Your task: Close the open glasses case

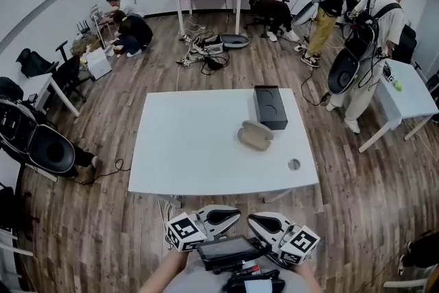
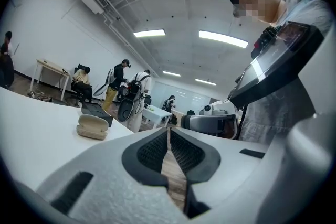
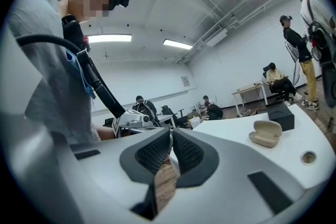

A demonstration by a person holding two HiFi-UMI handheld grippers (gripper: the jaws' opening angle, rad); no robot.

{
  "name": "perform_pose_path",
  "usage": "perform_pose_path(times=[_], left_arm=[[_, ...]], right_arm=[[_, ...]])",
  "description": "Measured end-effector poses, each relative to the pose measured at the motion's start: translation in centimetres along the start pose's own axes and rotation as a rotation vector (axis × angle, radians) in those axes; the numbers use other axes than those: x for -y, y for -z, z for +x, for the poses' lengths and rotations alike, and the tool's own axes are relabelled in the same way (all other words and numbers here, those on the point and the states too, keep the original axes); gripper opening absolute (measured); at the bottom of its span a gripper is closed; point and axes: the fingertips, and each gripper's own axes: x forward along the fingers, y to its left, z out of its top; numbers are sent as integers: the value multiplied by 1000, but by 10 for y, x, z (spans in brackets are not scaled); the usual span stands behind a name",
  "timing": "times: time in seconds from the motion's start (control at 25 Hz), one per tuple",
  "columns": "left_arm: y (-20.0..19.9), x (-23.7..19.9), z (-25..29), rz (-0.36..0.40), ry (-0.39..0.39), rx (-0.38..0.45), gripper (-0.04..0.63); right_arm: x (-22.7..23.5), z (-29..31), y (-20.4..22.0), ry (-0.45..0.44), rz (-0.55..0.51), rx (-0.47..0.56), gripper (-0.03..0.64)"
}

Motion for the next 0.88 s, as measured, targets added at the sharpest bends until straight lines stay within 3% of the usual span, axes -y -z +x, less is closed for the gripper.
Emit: perform_pose_path(times=[0.28,0.88], left_arm=[[-9,-20,18,-17,21,5,26],[-25,-50,55,5,-32,-2,26]], right_arm=[[26,4,1,19,1,-52,34],[79,8,-19,-41,-23,-96,34]])
